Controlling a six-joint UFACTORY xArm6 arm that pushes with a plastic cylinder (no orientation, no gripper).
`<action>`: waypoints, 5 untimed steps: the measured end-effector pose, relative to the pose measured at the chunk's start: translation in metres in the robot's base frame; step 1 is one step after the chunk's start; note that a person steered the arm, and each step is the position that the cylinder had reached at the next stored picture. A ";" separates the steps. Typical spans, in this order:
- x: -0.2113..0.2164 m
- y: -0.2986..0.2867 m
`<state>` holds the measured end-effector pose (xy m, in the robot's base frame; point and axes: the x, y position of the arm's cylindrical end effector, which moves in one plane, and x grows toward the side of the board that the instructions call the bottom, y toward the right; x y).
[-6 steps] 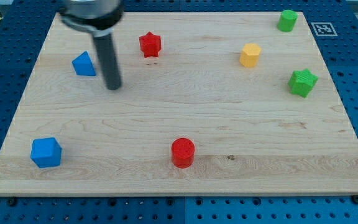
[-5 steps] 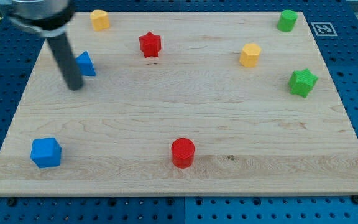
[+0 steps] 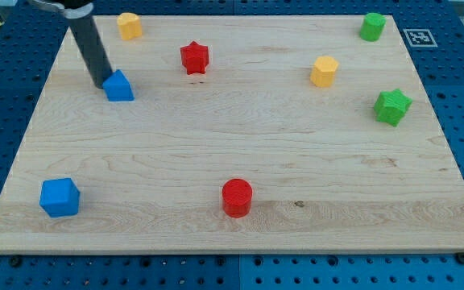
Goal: Move the blue triangle towards the red star
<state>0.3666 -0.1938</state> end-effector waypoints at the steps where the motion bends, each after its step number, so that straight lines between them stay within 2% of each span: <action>1: 0.015 0.005; 3: 0.034 0.024; 5: 0.053 0.071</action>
